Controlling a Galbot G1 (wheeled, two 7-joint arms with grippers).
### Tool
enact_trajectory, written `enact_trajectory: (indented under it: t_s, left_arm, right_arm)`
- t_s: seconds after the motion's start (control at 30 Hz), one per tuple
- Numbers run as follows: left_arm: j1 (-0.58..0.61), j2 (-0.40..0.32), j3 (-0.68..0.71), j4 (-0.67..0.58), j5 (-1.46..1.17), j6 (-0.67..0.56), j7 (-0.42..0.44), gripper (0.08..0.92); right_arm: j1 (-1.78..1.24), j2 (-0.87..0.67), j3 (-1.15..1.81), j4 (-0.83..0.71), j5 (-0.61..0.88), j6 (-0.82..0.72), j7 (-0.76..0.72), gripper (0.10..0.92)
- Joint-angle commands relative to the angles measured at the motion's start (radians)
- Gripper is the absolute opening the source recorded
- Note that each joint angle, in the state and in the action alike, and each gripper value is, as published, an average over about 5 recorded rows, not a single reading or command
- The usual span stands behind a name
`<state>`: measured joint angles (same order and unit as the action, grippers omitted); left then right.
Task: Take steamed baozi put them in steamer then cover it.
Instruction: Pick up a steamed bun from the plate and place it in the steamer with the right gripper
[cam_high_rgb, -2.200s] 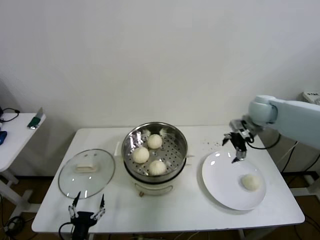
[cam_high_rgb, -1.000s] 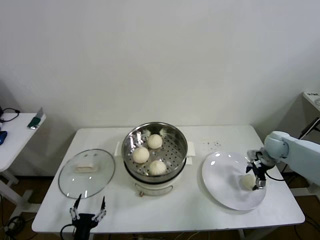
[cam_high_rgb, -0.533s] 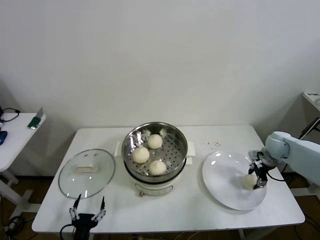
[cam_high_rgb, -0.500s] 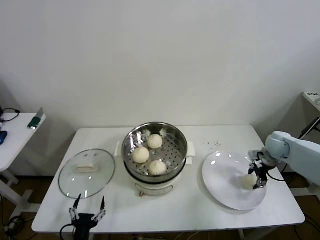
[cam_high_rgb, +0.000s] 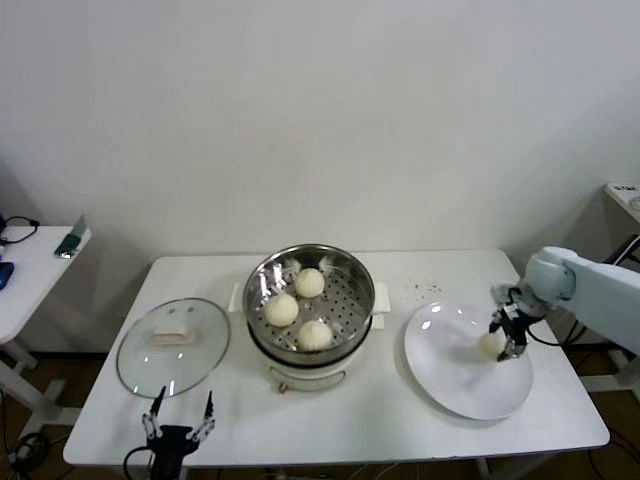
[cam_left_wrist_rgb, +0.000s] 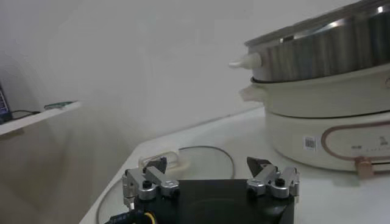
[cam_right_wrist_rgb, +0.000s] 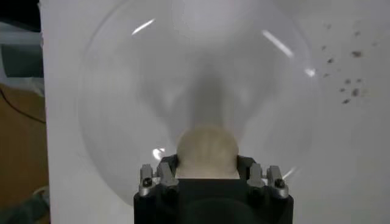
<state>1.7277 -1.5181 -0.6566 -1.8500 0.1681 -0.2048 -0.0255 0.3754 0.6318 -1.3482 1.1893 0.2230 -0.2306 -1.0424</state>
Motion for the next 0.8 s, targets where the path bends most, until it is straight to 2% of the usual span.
enact_trajectory:
  t_s: [0.03, 0.43, 0.63, 0.8]
  left_arm:
    - [-0.005, -0.002, 0.015, 0.008, -0.001, -0.003, 0.001, 0.823]
    - [-0.042, -0.007, 0.042, 0.003, -0.001, 0.000, 0.006, 0.823]
    - [-0.050, -0.007, 0.056, 0.007, -0.003, -0.004, 0.011, 0.823]
    - [-0.048, -0.008, 0.058, 0.011, -0.011, -0.010, 0.011, 0.823]
  right_arm:
    - [0.382, 0.179, -0.221, -0.012, 0.246, -0.009, 0.003, 0.645]
    - [0.578, 0.502, -0.354, -0.080, 0.618, -0.047, 0.032, 0.645]
    - [0.581, 0.630, -0.367, -0.074, 0.731, -0.071, 0.054, 0.648]
    - [0.567, 0.701, -0.386, -0.076, 0.770, -0.079, 0.062, 0.653]
